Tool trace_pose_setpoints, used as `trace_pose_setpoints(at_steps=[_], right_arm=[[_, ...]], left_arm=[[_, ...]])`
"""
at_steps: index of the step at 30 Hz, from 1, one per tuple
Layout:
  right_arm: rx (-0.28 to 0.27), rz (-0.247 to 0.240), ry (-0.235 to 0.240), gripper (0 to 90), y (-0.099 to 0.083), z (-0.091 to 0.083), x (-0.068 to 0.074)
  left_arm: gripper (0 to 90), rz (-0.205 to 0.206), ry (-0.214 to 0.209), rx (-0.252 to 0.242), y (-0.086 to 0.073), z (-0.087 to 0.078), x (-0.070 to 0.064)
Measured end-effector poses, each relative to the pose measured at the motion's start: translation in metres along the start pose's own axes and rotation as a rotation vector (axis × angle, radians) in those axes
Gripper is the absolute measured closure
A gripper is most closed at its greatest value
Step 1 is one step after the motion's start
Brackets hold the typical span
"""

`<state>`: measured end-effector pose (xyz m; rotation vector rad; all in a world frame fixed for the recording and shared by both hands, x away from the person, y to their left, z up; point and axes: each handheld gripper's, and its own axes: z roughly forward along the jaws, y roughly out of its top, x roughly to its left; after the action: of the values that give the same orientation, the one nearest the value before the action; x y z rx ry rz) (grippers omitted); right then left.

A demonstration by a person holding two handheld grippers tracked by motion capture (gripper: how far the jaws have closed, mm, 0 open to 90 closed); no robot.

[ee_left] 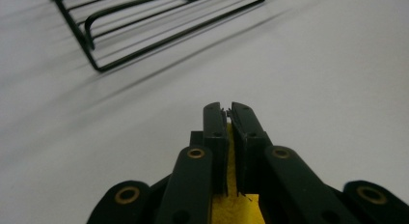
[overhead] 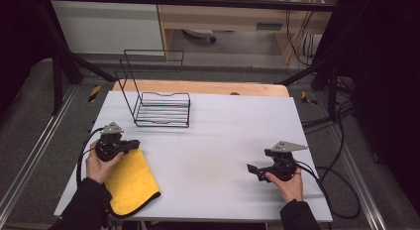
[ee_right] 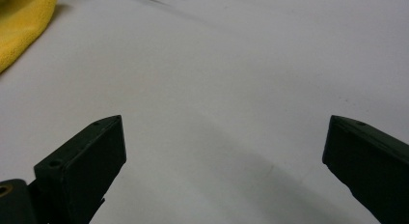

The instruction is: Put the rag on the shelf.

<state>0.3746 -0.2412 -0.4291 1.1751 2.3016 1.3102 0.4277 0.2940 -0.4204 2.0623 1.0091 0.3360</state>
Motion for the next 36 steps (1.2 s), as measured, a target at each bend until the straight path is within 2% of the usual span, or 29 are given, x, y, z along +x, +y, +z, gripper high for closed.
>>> trace_pose_setpoints(at_steps=[3,5,7,9,12,15,16,21,25,26,27,28,30,31,32,36], right_arm=[[-0.002,-0.001,0.0,2.2,0.0,0.0,0.0],[-0.002,-0.002,-0.002,2.2,0.0,0.0,0.0],[0.0,-0.002,-0.002,2.3,0.0,0.0,0.0],[0.002,0.001,-0.003,2.3,0.0,0.001,0.0],[0.002,-0.003,-0.004,2.4,0.0,0.001,0.0],[0.001,-0.006,-0.005,2.4,0.0,0.001,0.0],[0.001,-0.006,-0.005,2.4,0.0,0.001,0.0],[0.001,-0.009,-0.008,2.5,0.0,0.001,0.0],[-0.006,-0.007,-0.008,2.7,-0.001,0.003,0.001],[-0.007,-0.004,-0.005,2.7,-0.001,0.003,0.002],[-0.012,0.0,-0.005,2.8,-0.001,0.003,0.003],[-0.023,0.007,-0.006,2.8,-0.002,0.003,0.004],[-0.024,0.014,-0.004,2.8,-0.002,0.003,0.004],[-0.026,0.02,-0.004,2.8,-0.002,0.003,0.005],[-0.034,0.022,-0.005,2.8,-0.001,0.003,0.006],[-0.048,0.012,-0.007,2.6,0.001,0.004,0.011]], left_arm=[[85.3,0.022,-0.052,-0.032,0.007,0.002,-0.012],[85.4,0.032,-0.057,-0.032,0.009,0.004,-0.016],[85.3,0.053,-0.067,-0.026,0.013,0.009,-0.024],[85.4,0.083,-0.098,-0.006,0.021,0.02,-0.036],[85.3,0.1,-0.112,0.009,0.027,0.028,-0.044],[85.3,0.118,-0.146,0.027,0.035,0.046,-0.059],[85.4,0.118,-0.146,0.027,0.035,0.046,-0.059],[85.3,0.141,-0.152,0.065,0.042,0.068,-0.072],[81.7,0.116,-0.144,0.086,0.039,0.077,-0.067],[76.7,0.111,-0.126,0.085,0.04,0.075,-0.066],[67.0,0.104,-0.107,0.084,0.041,0.071,-0.065],[53.6,0.096,-0.094,0.077,0.042,0.066,-0.063],[50.1,0.081,-0.066,0.057,0.043,0.052,-0.06],[44.8,0.062,-0.057,0.048,0.043,0.042,-0.057],[34.8,0.052,-0.052,0.042,0.042,0.034,-0.055],[29.8,0.05,-0.022,0.04,0.026,0.003,-0.048]])
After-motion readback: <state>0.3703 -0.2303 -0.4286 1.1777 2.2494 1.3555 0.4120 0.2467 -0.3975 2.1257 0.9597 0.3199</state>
